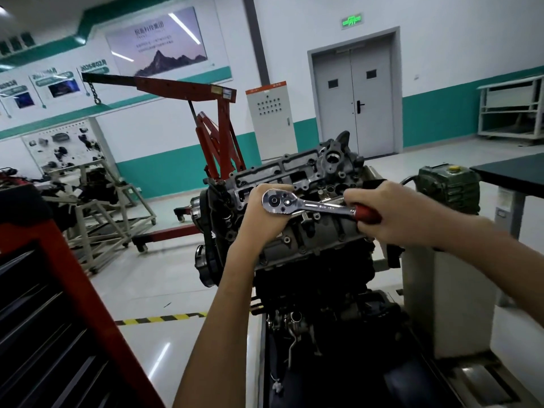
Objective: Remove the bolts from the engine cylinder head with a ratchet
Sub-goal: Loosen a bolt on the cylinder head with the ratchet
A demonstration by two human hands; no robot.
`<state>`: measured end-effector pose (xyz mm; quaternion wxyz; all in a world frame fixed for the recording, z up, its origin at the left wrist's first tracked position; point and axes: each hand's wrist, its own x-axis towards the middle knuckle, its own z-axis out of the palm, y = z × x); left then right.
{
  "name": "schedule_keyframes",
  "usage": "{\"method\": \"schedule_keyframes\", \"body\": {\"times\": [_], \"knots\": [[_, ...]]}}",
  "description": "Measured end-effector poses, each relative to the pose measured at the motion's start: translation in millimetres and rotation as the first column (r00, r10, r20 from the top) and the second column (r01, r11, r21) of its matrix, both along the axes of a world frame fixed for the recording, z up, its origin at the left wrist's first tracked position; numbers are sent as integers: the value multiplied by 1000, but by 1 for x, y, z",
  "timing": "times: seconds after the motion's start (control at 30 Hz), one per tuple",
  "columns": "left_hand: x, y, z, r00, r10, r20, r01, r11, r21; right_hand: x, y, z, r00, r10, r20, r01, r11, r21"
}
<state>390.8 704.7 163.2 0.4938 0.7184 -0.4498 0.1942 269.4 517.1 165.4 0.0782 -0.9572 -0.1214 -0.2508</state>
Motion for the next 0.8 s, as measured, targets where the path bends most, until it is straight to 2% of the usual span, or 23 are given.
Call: {"method": "schedule_keyframes", "body": {"times": [0.07, 0.13, 0.23, 0.3, 0.33, 0.43, 0.5, 0.57, 0.63, 0.67, 0.73, 0.8], "knots": [[1, -3, -6, 996, 4, -93, -15, 994, -113, -3, 20, -26, 999, 28, -28, -23, 983, 181], [2, -10, -7, 984, 57, -167, -90, 976, -197, -9, 56, -60, 997, 83, 6, -77, 897, 435], [-5, -21, -3, 987, 120, -107, -138, 974, -179, -12, 115, -92, 983, 177, 39, -142, 619, 773], [-5, -22, -5, 989, 117, -89, -132, 973, -191, -10, 136, -100, 977, 207, 49, -149, 500, 853], [-3, -20, -7, 989, 111, -93, -128, 972, -198, -10, 136, -98, 975, 220, 35, -146, 511, 847], [3, -10, -9, 989, 104, -107, -125, 971, -205, -15, 97, -77, 967, 250, -47, -153, 718, 680], [1, -4, -7, 992, 54, -115, -76, 978, -195, -15, 56, -49, 957, 249, -151, -148, 864, 482], [0, 1, -5, 997, 12, -74, -20, 993, -115, -8, 19, -18, 970, 144, -197, -104, 974, 202], [-1, 1, -4, 1000, 7, 10, -8, 1000, 11, 2, -4, 6, 999, -16, -38, 13, 996, -92], [-1, 0, -5, 1000, 7, 30, -8, 1000, 28, 6, -9, 10, 998, -51, 37, 56, 986, -154], [0, -2, -7, 1000, 14, -15, -15, 998, -53, 6, -4, 0, 998, -61, 12, 62, 994, -88], [-1, -7, -10, 997, 39, -71, -50, 985, -168, 0, 20, -31, 998, 8, -68, 2, 990, 138]]}}
